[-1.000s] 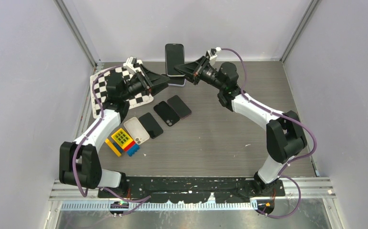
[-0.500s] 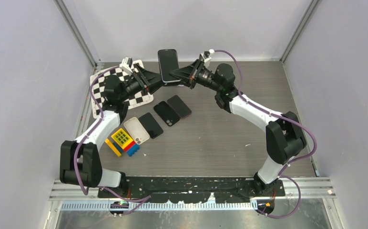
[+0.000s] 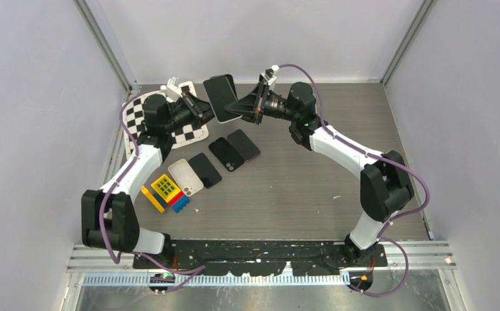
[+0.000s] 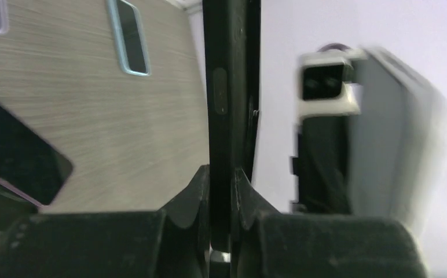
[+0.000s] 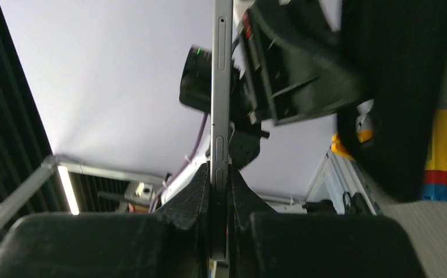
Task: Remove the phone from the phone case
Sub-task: Remove the phone case from the phone, then place the phone case at the center of the board.
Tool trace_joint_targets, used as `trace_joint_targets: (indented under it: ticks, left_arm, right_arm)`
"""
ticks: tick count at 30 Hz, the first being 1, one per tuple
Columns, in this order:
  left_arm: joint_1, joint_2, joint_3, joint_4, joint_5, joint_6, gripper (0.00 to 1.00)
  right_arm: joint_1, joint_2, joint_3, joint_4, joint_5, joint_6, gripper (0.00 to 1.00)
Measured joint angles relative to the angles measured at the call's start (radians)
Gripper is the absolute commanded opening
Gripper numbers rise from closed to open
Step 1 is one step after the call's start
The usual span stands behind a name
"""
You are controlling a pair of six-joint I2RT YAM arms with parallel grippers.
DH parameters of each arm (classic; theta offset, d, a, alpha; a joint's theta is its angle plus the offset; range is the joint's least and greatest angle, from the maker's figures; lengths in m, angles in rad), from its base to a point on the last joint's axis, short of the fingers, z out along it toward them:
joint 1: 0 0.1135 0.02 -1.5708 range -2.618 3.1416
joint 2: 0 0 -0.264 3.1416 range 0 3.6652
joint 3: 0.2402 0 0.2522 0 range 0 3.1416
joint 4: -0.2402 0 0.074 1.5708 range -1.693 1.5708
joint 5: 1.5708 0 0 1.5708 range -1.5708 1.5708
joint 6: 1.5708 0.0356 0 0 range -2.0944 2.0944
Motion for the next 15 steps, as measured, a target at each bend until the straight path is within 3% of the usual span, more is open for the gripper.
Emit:
trace_joint_targets:
  ticks: [3,7,11,15]
  left_arm:
    - [0.001,0.005,0.051,-0.156,-0.082,0.11,0.0]
    - [0.0,0.026,0.065,-0.228,-0.137,0.179,0.0]
    - [-0.028,0.085,0.062,-0.242,-0.159,0.2,0.0]
    - [-0.13,0.157,0.042,-0.242,-0.18,0.203,0.0]
  right_arm:
    - [0.007,-0.006,0.019,-0.013,-0.084,-0.052,0.01]
    - [-0.008,-0.051,-0.029,-0.043,-0.149,-0.103,0.01]
    - [-0.109,-0.136,-0.15,-0.113,-0.137,-0.155,0.01]
    - [-0.254,-0.212,-0.243,-0.306,-0.044,-0.272,0.01]
